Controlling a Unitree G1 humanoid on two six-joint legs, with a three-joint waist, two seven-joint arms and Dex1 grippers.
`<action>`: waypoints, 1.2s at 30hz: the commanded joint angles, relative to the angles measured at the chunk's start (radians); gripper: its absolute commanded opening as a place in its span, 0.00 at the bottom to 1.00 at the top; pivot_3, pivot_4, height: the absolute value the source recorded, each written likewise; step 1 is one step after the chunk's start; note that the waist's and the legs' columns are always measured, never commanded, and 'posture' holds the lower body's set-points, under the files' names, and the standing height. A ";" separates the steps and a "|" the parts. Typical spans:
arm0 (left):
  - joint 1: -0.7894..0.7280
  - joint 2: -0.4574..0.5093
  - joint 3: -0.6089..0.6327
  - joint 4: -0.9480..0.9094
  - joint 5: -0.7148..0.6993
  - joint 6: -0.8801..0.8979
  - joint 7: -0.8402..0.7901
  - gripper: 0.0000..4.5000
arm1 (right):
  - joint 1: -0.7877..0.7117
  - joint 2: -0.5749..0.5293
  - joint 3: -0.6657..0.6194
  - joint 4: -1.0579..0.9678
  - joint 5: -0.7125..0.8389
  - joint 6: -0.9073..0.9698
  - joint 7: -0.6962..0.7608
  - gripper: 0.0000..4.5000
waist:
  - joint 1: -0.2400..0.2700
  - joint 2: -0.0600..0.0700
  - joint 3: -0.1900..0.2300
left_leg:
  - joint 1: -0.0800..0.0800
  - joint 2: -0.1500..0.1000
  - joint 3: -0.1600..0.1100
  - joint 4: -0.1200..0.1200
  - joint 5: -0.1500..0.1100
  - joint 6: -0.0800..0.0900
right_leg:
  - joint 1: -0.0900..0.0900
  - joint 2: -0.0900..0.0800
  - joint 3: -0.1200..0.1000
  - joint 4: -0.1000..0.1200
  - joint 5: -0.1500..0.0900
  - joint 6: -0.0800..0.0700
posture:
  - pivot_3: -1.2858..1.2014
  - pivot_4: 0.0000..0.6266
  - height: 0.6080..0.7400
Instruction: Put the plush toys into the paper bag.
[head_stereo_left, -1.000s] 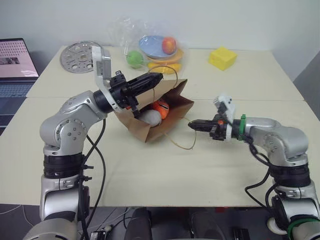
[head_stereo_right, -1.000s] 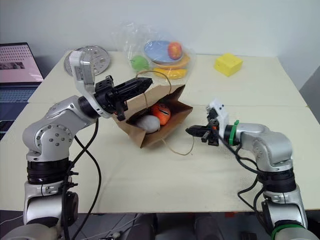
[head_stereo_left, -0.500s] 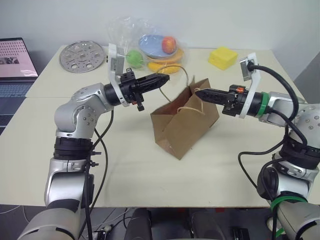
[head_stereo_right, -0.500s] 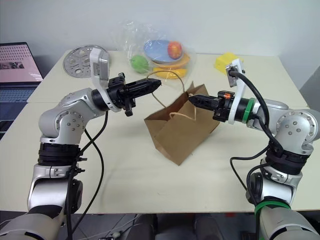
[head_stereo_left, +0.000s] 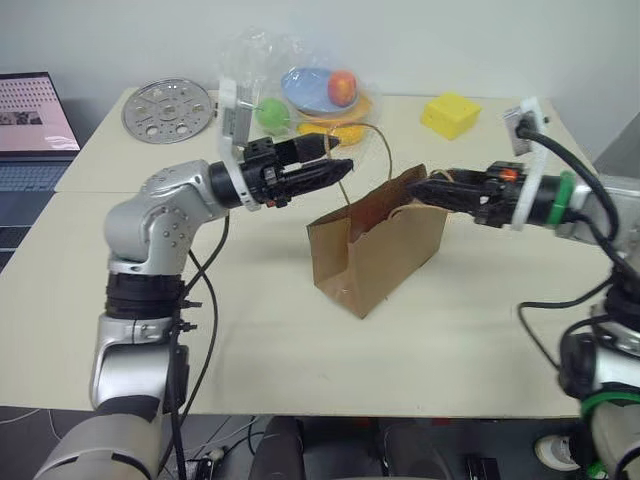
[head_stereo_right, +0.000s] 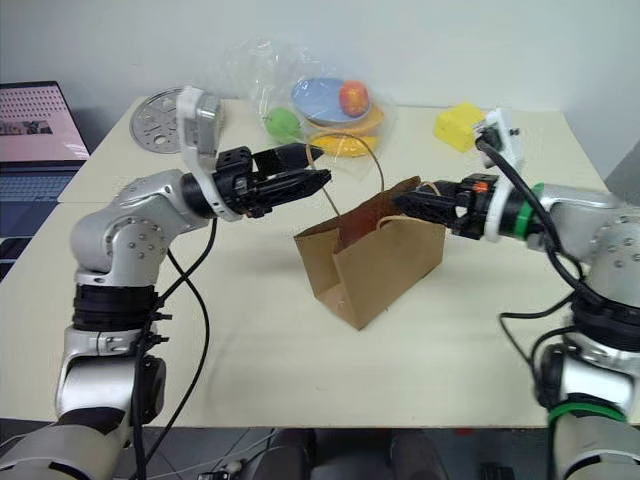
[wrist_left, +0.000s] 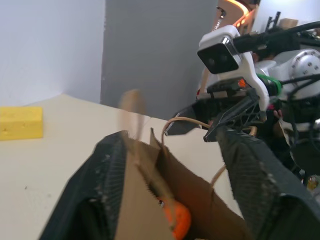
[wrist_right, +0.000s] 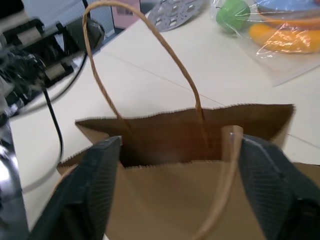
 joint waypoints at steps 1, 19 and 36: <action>0.047 0.037 0.039 -0.088 -0.036 0.032 0.009 0.99 | 0.028 -0.110 0.027 -0.041 0.023 -0.087 0.117 1.00 | 0.000 0.000 0.000 | 0.000 0.000 0.000 0.000 0.000 0.000 | 0.000 0.000 0.000 0.000 0.000 0.000 | 0.52 0.24 1.00; 0.406 0.069 -0.021 -0.339 -0.022 0.034 0.070 1.00 | 0.256 -0.440 -0.076 -0.102 0.114 -0.254 0.373 1.00 | 0.007 0.000 0.000 | 0.000 0.000 0.002 0.003 0.000 0.000 | 0.001 0.000 0.002 -0.001 0.000 0.000 | 0.52 0.24 1.00; 0.442 -0.006 -0.197 -0.346 0.179 -0.121 0.117 1.00 | 0.476 -0.509 -0.034 -0.278 0.089 -0.392 0.393 1.00 | 0.011 0.000 0.000 | 0.001 0.000 0.003 0.004 0.000 0.000 | 0.001 0.000 0.003 -0.001 0.000 0.000 | 0.52 0.24 1.00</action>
